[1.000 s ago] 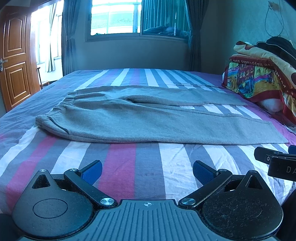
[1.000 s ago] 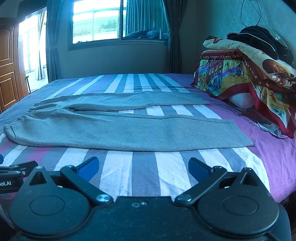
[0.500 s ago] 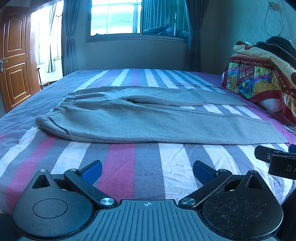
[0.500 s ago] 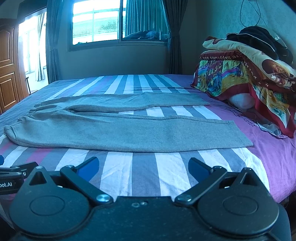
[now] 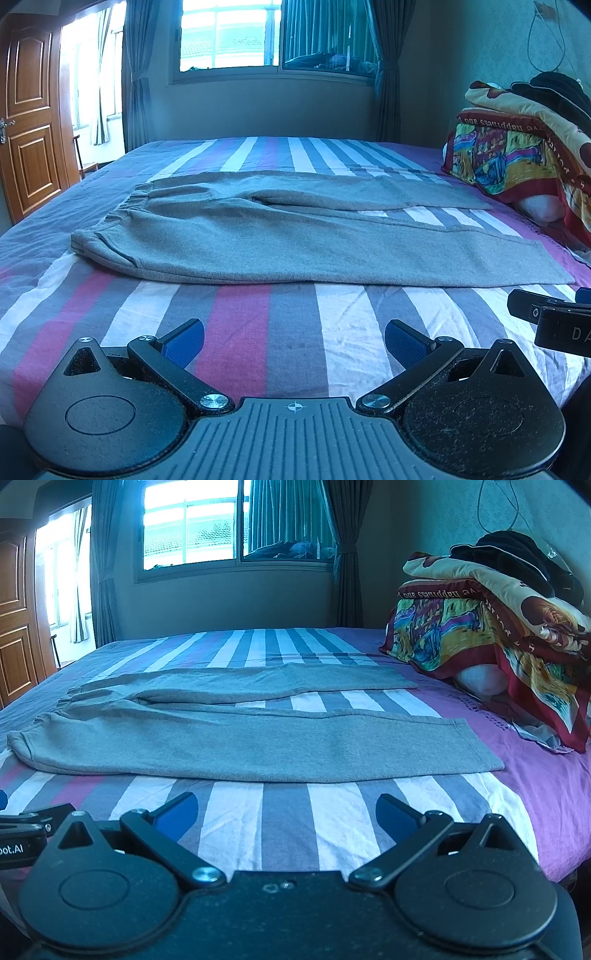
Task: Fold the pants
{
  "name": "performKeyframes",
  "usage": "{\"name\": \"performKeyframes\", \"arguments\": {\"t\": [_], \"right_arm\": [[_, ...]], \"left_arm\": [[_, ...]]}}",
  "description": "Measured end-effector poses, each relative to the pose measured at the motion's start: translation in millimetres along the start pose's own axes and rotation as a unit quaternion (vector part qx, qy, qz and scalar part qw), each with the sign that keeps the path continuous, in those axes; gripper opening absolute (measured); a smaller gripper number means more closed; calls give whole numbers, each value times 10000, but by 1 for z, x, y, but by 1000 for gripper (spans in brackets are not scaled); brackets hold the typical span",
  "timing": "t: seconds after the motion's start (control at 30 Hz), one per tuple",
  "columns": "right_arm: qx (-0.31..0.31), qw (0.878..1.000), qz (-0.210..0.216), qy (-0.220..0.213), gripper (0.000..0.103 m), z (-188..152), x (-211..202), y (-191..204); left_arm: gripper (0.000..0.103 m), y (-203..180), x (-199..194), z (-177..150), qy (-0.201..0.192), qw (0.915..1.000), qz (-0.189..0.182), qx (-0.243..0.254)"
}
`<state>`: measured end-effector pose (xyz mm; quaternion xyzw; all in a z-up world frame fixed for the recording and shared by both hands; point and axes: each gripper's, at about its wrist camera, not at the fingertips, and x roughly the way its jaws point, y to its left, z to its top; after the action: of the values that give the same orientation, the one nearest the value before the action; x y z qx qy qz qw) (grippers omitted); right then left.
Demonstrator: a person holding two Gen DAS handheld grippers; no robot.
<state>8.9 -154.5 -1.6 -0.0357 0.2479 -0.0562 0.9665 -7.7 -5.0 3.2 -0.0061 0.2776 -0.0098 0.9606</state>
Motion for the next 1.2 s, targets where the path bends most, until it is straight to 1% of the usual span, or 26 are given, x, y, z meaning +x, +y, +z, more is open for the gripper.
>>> {"name": "performKeyframes", "arguments": {"t": [0.2,0.33,0.47,0.6,0.67,0.73,0.87,0.97,1.03,1.07,1.1,1.13,1.17,1.2], "right_arm": [[0,10000,5,5,102,0,0,0],[-4,10000,88,-38,102,5,1,-3],[-4,9997,188,-165,102,16,4,-9],[-58,9984,471,-300,102,33,13,-10],[-174,9971,665,-324,102,43,21,-8],[-290,9949,849,-457,102,56,30,-7],[-479,9904,1176,-544,102,86,60,-9],[-682,9886,1277,-415,102,111,95,-4],[-829,9859,1421,-288,102,128,122,1],[-850,9844,1524,-222,100,137,136,3],[-876,9824,1647,-132,98,148,153,5],[-906,9804,1751,-46,92,156,167,8],[-957,9783,1839,28,87,164,180,12],[-1030,9762,1906,74,77,172,192,16]], "left_arm": [[103,1,1,2,26,10000,14,30],[103,9,7,14,34,10000,24,4],[103,15,17,29,8,9999,138,24],[103,26,33,45,70,9996,248,-64],[103,39,41,56,0,9993,278,-267],[103,51,50,67,-108,9989,312,-333],[103,89,83,94,-29,9982,112,-582],[103,122,122,119,241,9984,130,-487],[103,142,145,139,243,9984,409,-293],[103,153,157,150,212,9985,483,-174],[103,163,170,162,230,9981,566,-76],[103,173,182,173,225,9980,589,-2],[98,182,194,185,209,9977,632,79],[87,190,208,197,206,9970,714,194]]}}
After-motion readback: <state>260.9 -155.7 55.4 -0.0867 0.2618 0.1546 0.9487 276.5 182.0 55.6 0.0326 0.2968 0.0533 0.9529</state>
